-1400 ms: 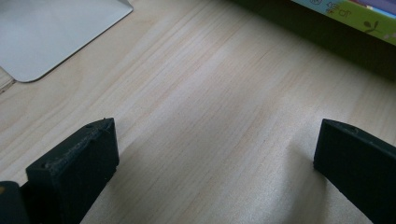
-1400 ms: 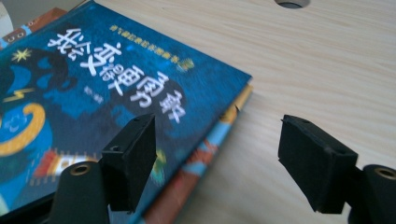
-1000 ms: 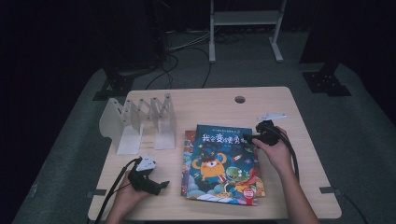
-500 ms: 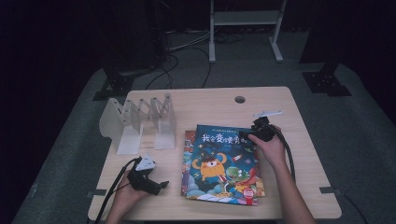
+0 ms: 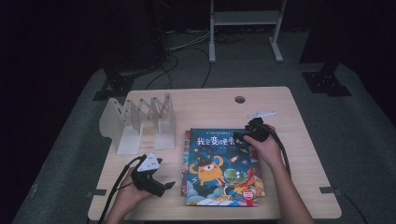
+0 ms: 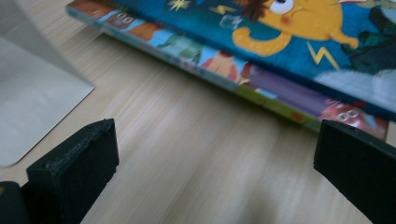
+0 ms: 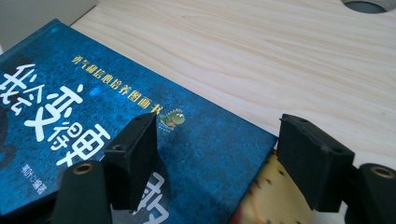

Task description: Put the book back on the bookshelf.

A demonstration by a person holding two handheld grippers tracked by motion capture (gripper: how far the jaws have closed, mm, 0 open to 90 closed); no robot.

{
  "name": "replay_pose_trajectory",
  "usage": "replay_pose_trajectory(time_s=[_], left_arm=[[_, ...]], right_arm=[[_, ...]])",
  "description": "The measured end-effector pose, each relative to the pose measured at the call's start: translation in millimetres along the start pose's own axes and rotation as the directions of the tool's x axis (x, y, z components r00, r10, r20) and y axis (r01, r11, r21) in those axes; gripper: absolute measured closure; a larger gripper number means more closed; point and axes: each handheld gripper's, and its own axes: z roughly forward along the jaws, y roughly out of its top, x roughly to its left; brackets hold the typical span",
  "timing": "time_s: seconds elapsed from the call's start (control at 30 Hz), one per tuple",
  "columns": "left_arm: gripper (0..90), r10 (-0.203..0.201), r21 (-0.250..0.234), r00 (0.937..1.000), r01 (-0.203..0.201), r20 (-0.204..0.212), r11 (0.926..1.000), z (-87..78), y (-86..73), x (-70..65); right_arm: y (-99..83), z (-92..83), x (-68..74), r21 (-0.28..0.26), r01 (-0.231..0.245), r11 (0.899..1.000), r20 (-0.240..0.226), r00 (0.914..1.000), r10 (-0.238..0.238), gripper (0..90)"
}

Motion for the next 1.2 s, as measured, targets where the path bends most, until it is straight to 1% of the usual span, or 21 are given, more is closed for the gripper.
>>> replay_pose_trajectory(time_s=[0.1,0.13,0.17,0.2,0.3,0.37,0.43,0.53,0.57,0.6,0.63,0.67,0.7,0.73,0.8,0.87,1.0,1.1,1.13,1.17,1.2], left_arm=[[0.0,0.020,-0.005,0.9998,-0.020,0.009,0.9998,2.8,7.2,-3.7],[0.0,0.030,-0.004,0.9995,-0.030,0.010,0.9995,5.9,12.1,-5.8],[0.0,0.030,-0.004,0.9995,-0.030,0.010,0.9995,5.9,12.1,-5.8],[0.0,0.038,-0.001,0.9992,-0.038,0.014,0.9993,7.8,14.7,-6.8],[0.0,0.058,0.003,0.9981,-0.058,0.019,0.9983,13.6,21.6,-9.6],[0.0,0.060,0.001,0.9979,-0.060,0.023,0.9982,16.2,25.1,-9.2],[0.0,0.050,-0.004,0.9986,-0.050,0.018,0.9987,17.2,27.4,-7.9],[0.0,0.035,0.002,0.9994,-0.035,0.007,0.9994,17.9,29.5,-0.8],[0.0,0.035,0.002,0.9994,-0.035,0.007,0.9994,17.9,29.5,-0.8],[0.0,0.024,0.002,0.9997,-0.024,0.000,0.9997,18.2,30.9,4.9],[0.0,0.024,0.002,0.9997,-0.024,0.000,0.9997,18.2,30.9,4.9],[0.0,0.015,0.011,0.9999,-0.015,-0.007,0.9998,19.8,32.7,10.3],[0.0,0.015,0.011,0.9999,-0.015,-0.007,0.9998,19.8,32.7,10.3],[0.0,0.008,0.010,0.9999,-0.008,-0.012,0.9999,21.2,33.5,12.5],[0.0,0.002,0.014,0.9998,-0.002,-0.021,0.9999,23.0,35.0,17.7],[0.0,-0.007,0.013,0.9996,0.007,-0.028,0.9999,24.8,36.2,22.3],[0.0,-0.025,0.000,0.9992,0.025,-0.031,0.9997,26.3,38.6,31.4],[0.0,-0.031,0.001,0.9990,0.031,-0.033,0.9995,27.1,39.8,36.9],[0.0,-0.034,0.001,0.9989,0.034,-0.031,0.9994,27.7,39.6,38.5],[0.0,-0.044,-0.002,0.9986,0.044,-0.028,0.9990,28.6,39.2,39.5],[0.0,-0.044,0.005,0.9987,0.044,-0.025,0.9990,29.1,38.5,40.8]], right_arm=[[1.7,2.7,5.4,0.001,0.008,1.000,-0.007,0.9999,-0.008,29.6],[3.8,4.4,8.5,0.011,0.014,1.000,-0.013,0.9998,-0.013,30.1],[3.8,4.4,8.5,0.011,0.014,1.000,-0.013,0.9998,-0.013,30.1],[6.7,6.5,11.7,0.023,0.023,0.999,-0.020,0.9996,-0.022,30.7],[9.4,9.0,16.2,0.029,0.035,0.999,-0.023,0.9991,-0.034,31.4],[11.1,11.6,20.0,0.031,0.049,0.998,-0.033,0.9983,-0.048,31.3],[12.4,13.5,23.1,0.032,0.054,0.998,-0.041,0.9978,-0.053,31.3],[12.9,16.3,28.1,0.030,0.060,0.998,-0.059,0.9966,-0.058,31.3],[12.9,16.3,28.1,0.030,0.060,0.998,-0.059,0.9966,-0.058,31.3],[13.6,17.8,30.7,0.032,0.068,0.997,-0.069,0.9955,-0.066,31.4],[14.2,18.5,32.3,0.033,0.071,0.997,-0.074,0.9949,-0.069,31.5],[14.6,19.3,34.1,0.035,0.071,0.997,-0.078,0.9946,-0.068,31.6],[14.6,19.3,34.1,0.035,0.071,0.997,-0.078,0.9946,-0.068,31.6],[15.0,20.2,35.4,0.033,0.080,0.996,-0.080,0.9938,-0.077,31.8],[16.0,22.7,40.7,0.032,0.085,0.996,-0.094,0.9922,-0.082,32.1],[16.2,23.6,42.3,0.030,0.087,0.996,-0.099,0.9916,-0.083,32.1],[17.5,26.4,48.6,0.030,0.098,0.995,-0.109,0.9896,-0.094,32.2],[18.2,28.6,54.2,0.030,0.106,0.994,-0.124,0.9871,-0.102,32.2],[19.0,30.4,58.4,0.030,0.116,0.993,-0.134,0.9847,-0.111,32.1],[19.0,30.4,58.4,0.030,0.116,0.993,-0.134,0.9847,-0.111,32.1],[19.9,31.3,60.9,0.035,0.120,0.992,-0.138,0.9838,-0.114,32.1]])
